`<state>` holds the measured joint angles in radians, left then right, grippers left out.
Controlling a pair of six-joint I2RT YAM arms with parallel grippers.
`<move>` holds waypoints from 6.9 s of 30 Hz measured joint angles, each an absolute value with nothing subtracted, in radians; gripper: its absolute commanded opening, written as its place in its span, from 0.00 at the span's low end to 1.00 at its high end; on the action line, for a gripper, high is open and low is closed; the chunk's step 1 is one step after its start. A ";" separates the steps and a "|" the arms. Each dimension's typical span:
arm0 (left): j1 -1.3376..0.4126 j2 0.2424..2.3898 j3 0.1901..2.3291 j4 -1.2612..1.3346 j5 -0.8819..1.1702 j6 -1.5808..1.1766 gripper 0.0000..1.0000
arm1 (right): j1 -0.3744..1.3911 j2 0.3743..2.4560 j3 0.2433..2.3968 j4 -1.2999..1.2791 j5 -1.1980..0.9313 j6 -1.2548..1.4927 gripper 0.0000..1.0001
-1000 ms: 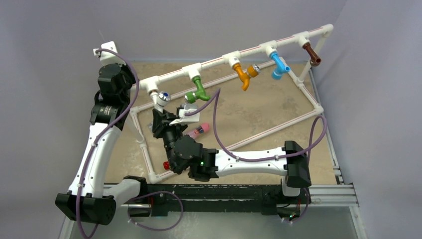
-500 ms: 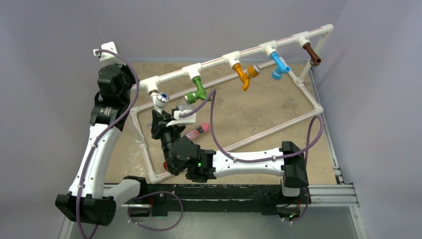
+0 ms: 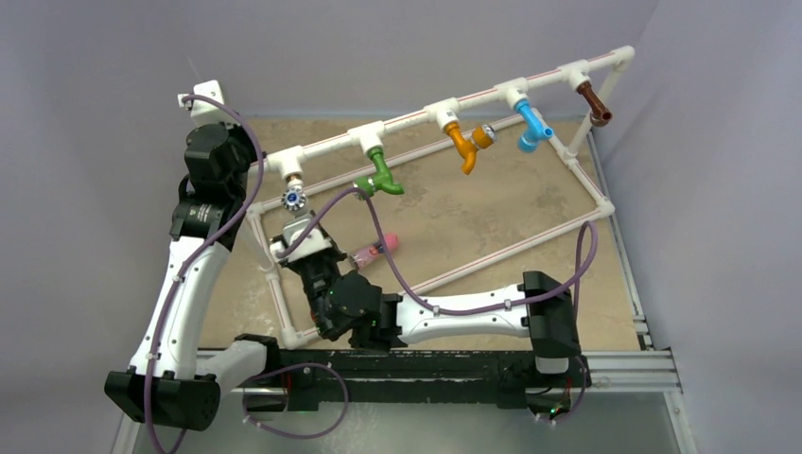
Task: Install the water faucets
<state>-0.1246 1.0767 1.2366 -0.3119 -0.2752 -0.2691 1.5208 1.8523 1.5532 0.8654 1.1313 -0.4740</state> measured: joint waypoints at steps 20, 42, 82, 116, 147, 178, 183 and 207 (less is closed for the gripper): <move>-0.125 1.073 1.235 -0.313 -0.268 -0.269 0.00 | 1.538 1.908 1.635 0.739 1.158 -1.012 0.00; -0.125 1.060 1.225 -0.311 -0.268 -0.268 0.00 | 1.555 1.937 1.701 0.739 1.163 -1.035 0.00; -0.118 1.066 1.217 -0.276 -0.272 -0.270 0.00 | 1.404 1.628 1.389 0.522 0.852 0.740 0.00; -0.129 1.032 1.216 -0.318 -0.192 -0.316 0.00 | 1.308 1.583 1.261 0.663 0.737 1.013 0.67; -0.130 1.040 1.225 -0.335 -0.190 -0.323 0.00 | 1.289 1.132 1.200 0.159 0.504 0.413 0.78; -0.130 1.056 1.252 -0.375 -0.189 -0.327 0.00 | 1.553 1.320 1.056 0.641 0.692 -1.623 0.79; -0.130 1.055 1.250 -0.374 -0.189 -0.327 0.00 | 1.553 1.395 1.079 0.744 0.670 -1.757 0.80; -0.130 1.048 1.238 -0.357 -0.185 -0.327 0.00 | 1.536 1.568 1.290 0.629 0.578 -1.755 0.78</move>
<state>-0.1295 1.0481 1.2385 -0.3569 -0.1848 -0.3267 1.5360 1.5684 1.2903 0.6292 0.5781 -1.7546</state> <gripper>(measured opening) 0.002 0.778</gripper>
